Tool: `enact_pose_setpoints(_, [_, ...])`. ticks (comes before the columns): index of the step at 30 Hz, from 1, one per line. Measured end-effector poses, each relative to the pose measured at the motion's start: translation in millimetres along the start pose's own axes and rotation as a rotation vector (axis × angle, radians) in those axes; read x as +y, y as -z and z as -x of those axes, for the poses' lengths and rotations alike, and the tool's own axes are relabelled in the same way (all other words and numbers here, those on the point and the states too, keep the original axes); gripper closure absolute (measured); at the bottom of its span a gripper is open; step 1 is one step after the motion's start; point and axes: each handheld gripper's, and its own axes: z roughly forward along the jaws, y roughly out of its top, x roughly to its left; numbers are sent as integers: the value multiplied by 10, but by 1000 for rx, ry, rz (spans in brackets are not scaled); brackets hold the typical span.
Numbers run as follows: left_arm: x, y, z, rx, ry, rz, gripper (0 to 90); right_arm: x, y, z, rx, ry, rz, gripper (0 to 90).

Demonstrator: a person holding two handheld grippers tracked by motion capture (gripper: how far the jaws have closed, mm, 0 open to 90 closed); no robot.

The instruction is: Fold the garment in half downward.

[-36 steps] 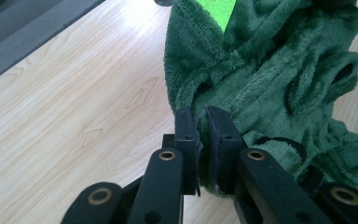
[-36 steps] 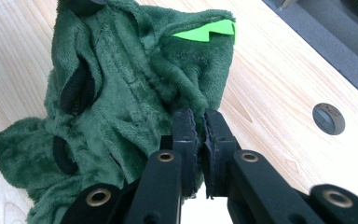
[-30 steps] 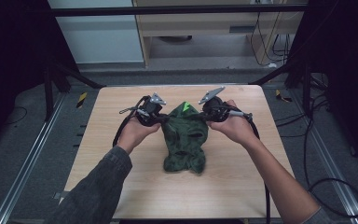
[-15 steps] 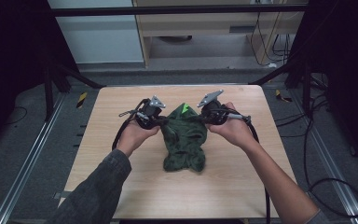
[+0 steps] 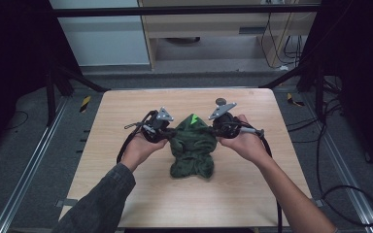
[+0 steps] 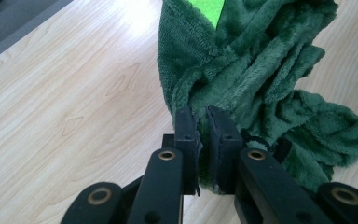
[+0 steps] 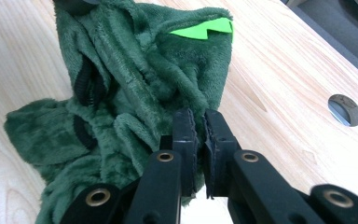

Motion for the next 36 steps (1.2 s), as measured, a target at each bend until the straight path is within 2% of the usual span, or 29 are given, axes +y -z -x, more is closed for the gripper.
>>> enact_pose_setpoints(6, [-64,0,26,-6,0,-5,833,-42,3,-79,9,9,10,847])
enact_pose_setpoints(15, [-112,12,69,-18,-9,-6,831,-84,-8,-122,13,12,12,847])
enact_pose_setpoints(36, [-370,-32,296,-52,-26,-16,826,-320,-10,-331,32,19,17,837])
